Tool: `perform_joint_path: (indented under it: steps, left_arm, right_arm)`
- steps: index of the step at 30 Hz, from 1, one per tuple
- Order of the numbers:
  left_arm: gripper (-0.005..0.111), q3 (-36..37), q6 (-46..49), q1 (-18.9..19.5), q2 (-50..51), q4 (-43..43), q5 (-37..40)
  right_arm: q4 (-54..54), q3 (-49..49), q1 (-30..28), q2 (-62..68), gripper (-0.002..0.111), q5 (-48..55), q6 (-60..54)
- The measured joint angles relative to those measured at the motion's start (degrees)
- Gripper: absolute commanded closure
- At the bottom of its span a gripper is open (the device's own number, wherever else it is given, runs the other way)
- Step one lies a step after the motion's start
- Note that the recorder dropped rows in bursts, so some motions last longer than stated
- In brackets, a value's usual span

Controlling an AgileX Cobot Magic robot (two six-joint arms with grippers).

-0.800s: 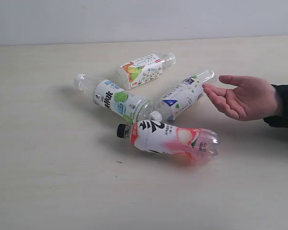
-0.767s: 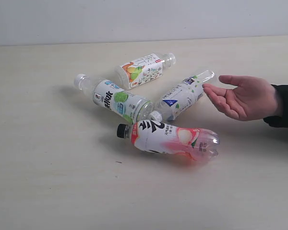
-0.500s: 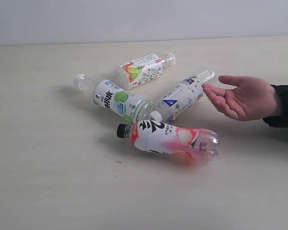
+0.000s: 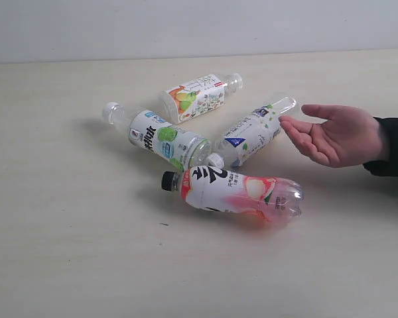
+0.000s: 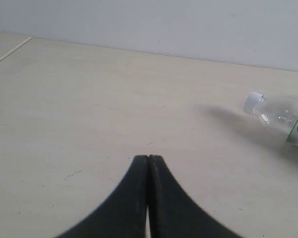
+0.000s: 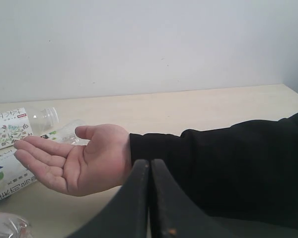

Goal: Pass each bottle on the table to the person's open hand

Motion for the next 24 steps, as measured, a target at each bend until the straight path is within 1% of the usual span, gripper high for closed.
perform_joint_path:
  steps: [3,7,12,19,22,24]
  left_arm:
    - [0.107,0.00,0.32,0.00,0.00,1.73,-1.13]
    - [0.107,0.15,-1.83,0.00,0.00,0.93,-9.66]
    - [0.107,0.15,-10.83,0.00,0.00,-0.16,-20.98]
    - [0.107,0.15,-23.67,0.00,0.00,-0.49,-32.33]
    - [0.107,0.15,-27.34,0.00,0.00,-0.61,-41.06]
    - [0.107,0.15,-30.57,0.00,0.00,-0.61,-48.61]
  right_arm:
    - [0.00,0.00,0.00,0.00,0.108,0.00,0.00]
    - [0.00,0.00,0.00,0.00,0.108,0.00,0.00]
    - [0.00,0.00,0.00,0.00,0.108,0.00,0.00]
    - [0.00,0.00,0.00,0.00,0.108,0.00,0.00]
    - [0.00,0.00,0.00,0.00,0.108,0.00,0.00]
    - [0.00,0.00,0.00,0.00,0.108,0.00,0.00]
